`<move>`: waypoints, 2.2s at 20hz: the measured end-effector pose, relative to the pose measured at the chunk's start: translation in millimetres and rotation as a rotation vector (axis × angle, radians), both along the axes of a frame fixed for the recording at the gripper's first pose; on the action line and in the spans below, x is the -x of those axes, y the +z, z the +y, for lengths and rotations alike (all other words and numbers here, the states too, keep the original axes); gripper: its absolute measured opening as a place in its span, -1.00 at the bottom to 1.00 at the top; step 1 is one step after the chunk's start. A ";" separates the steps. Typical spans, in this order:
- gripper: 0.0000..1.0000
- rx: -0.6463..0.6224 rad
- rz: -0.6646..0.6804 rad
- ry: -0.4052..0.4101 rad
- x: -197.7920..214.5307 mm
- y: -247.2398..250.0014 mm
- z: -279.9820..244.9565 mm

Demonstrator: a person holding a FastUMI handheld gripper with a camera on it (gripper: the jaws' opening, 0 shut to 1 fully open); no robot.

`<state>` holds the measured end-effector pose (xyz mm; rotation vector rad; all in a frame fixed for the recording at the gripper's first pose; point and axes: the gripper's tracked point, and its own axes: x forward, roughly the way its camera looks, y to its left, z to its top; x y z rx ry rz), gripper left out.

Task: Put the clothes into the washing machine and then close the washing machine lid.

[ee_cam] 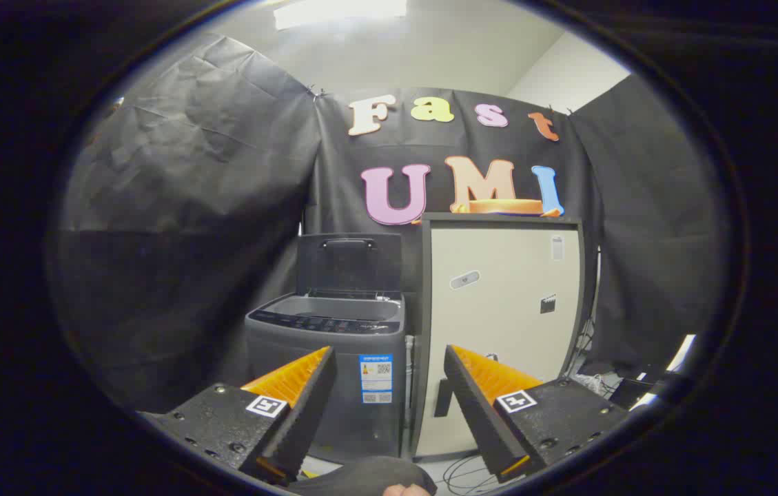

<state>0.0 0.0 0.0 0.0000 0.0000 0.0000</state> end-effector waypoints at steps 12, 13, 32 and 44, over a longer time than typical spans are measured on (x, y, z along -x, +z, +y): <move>0.90 0.000 0.006 0.020 0.1 -2.0 4.9; 0.90 0.001 0.005 0.019 0.3 -1.1 5.3; 0.90 0.004 0.004 0.022 0.1 -1.5 5.2; 0.90 -0.033 -0.006 0.012 -15.3 14.4 -5.1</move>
